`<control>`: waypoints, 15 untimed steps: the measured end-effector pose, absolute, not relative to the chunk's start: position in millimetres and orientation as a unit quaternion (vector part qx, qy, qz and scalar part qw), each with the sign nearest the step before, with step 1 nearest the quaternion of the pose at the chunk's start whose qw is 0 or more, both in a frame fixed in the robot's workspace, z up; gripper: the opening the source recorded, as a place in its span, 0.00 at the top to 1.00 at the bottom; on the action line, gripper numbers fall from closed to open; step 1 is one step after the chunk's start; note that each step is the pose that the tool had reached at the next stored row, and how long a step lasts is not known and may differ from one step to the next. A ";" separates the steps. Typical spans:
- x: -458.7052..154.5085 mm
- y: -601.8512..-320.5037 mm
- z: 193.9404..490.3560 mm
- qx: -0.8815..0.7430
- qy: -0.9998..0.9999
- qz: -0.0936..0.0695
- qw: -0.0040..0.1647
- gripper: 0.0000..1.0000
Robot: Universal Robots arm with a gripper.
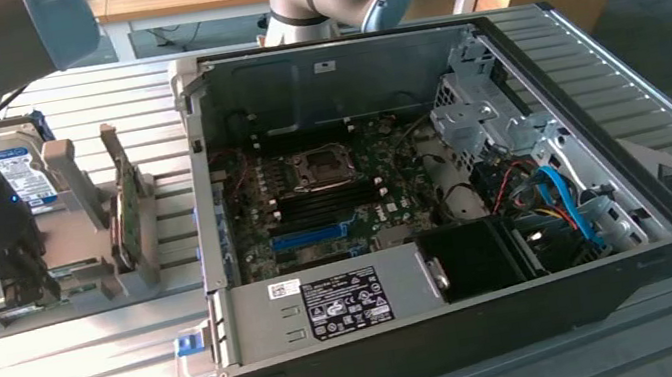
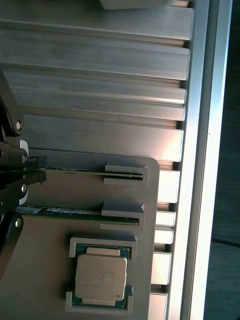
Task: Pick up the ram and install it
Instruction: 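Pick up the ram and move it above insertion slot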
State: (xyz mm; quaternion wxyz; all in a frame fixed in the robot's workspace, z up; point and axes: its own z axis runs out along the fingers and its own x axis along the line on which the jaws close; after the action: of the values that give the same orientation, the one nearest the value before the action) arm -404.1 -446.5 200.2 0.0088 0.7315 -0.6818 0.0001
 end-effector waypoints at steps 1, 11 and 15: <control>-404.1 -446.5 200.2 0.731 -0.682 0.000 0.009 0.85; -404.1 -446.1 200.2 0.731 -0.682 0.000 0.009 0.88; -404.1 -446.0 200.2 0.731 -0.682 0.000 0.009 0.88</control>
State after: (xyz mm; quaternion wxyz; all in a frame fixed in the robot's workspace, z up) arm -404.1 -446.0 200.2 0.0088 0.7313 -0.6820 0.0001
